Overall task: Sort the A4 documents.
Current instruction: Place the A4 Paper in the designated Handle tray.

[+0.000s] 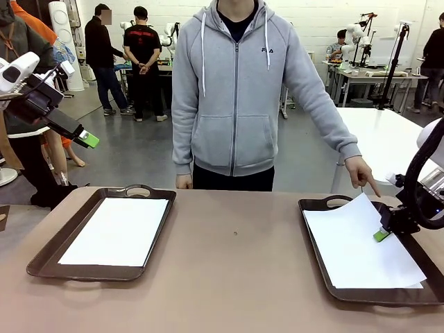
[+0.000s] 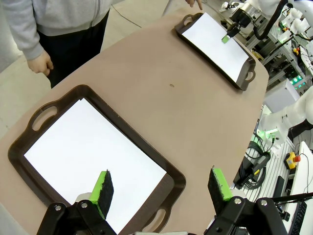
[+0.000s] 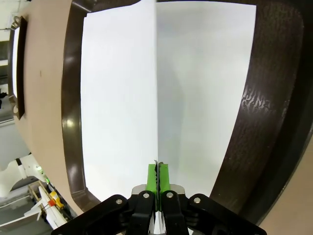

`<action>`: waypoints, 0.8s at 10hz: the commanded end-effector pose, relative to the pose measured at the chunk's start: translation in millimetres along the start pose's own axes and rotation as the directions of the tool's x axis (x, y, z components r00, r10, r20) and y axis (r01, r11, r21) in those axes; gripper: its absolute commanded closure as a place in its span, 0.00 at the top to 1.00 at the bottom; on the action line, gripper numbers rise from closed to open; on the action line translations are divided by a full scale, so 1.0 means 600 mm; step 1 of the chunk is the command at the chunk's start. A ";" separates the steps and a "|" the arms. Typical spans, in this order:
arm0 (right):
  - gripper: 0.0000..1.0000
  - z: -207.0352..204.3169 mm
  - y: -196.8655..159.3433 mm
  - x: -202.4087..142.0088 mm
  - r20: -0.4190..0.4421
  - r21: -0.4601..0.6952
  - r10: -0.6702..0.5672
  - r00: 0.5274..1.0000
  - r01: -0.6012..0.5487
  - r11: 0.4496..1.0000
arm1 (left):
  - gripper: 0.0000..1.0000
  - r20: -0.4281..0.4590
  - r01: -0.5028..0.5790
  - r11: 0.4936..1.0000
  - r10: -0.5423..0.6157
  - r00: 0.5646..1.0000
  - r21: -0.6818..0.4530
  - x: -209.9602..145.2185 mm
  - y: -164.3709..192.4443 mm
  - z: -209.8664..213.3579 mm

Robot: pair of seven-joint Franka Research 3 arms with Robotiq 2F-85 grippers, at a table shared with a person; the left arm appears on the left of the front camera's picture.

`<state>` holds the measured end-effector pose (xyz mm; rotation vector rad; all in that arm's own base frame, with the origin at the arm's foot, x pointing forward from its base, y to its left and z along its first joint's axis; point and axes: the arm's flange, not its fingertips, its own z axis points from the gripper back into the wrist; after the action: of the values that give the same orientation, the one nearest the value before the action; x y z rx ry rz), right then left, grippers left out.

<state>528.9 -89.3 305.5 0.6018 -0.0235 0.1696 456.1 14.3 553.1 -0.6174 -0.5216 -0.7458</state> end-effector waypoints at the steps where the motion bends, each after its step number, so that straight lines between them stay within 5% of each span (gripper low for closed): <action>1: 0.16 0.004 0.011 -0.012 0.037 -0.018 -0.030 0.999 0.031 0.999 | 1.00 0.002 0.009 1.000 -0.009 1.000 0.001 -0.001 -0.001 0.002; 8: 0.75 0.038 0.005 -0.026 0.067 -0.104 -0.071 0.995 0.078 0.991 | 1.00 0.002 0.009 1.000 -0.009 1.000 0.001 -0.001 -0.001 0.002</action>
<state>524.0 -103.1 322.5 0.5531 -0.0805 0.1027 456.1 14.3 553.1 -0.6174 -0.5215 -0.7458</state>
